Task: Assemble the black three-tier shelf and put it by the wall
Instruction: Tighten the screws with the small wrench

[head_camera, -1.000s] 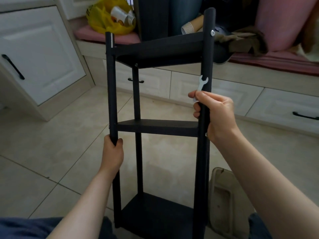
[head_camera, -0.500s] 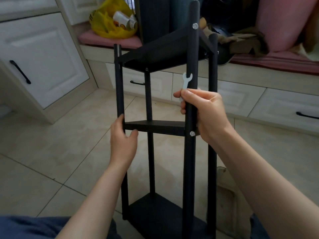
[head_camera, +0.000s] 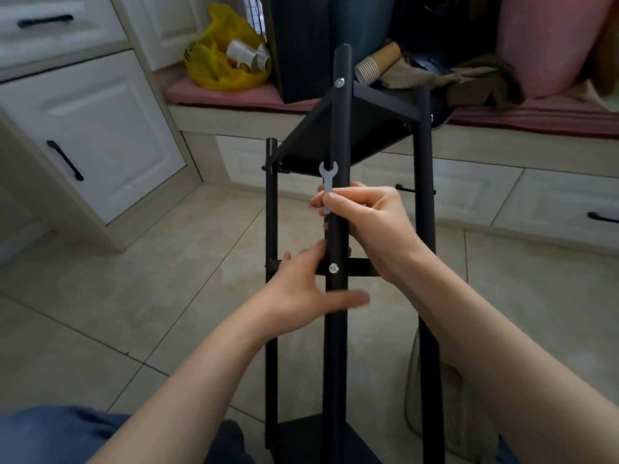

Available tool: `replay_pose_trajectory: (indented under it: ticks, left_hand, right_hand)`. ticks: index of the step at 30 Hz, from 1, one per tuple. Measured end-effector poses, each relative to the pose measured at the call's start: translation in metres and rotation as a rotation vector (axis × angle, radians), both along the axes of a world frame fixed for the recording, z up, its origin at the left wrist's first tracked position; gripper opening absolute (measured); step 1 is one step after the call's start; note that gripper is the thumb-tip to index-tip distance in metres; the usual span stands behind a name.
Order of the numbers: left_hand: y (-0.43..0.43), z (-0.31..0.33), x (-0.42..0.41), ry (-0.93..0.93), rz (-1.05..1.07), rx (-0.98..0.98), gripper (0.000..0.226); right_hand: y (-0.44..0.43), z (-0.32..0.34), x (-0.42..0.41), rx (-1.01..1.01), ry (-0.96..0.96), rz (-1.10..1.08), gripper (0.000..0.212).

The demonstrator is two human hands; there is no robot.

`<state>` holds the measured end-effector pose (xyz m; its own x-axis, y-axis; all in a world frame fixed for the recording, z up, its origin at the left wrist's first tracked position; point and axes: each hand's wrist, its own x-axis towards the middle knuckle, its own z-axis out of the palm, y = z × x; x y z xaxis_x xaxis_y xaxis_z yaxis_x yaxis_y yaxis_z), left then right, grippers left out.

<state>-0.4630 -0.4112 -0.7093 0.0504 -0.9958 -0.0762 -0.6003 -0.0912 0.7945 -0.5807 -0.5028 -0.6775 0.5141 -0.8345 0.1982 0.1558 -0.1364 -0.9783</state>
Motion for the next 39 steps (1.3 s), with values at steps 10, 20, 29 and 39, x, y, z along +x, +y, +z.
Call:
replay_pose_trajectory:
  ticks: [10,20,29,39]
  left_hand:
    - [0.004,-0.005,-0.007,-0.049,0.023,-0.188,0.066]
    - [0.001,-0.027,0.015,-0.024,0.130,-0.300,0.057]
    - [-0.004,-0.024,0.033,-0.099,0.123,-0.283,0.058]
    - [-0.018,-0.001,0.063,-0.201,-0.020,-0.099,0.078]
  right_hand:
    - [0.006,0.013,0.002,-0.088,0.040,0.003,0.017]
    - [0.010,0.019,0.006,-0.182,0.061,0.029,0.014]
    - [0.003,0.021,-0.004,-0.210,0.101,0.008,0.015]
    - [0.024,-0.037,-0.011,-0.364,0.266,-0.291,0.014]
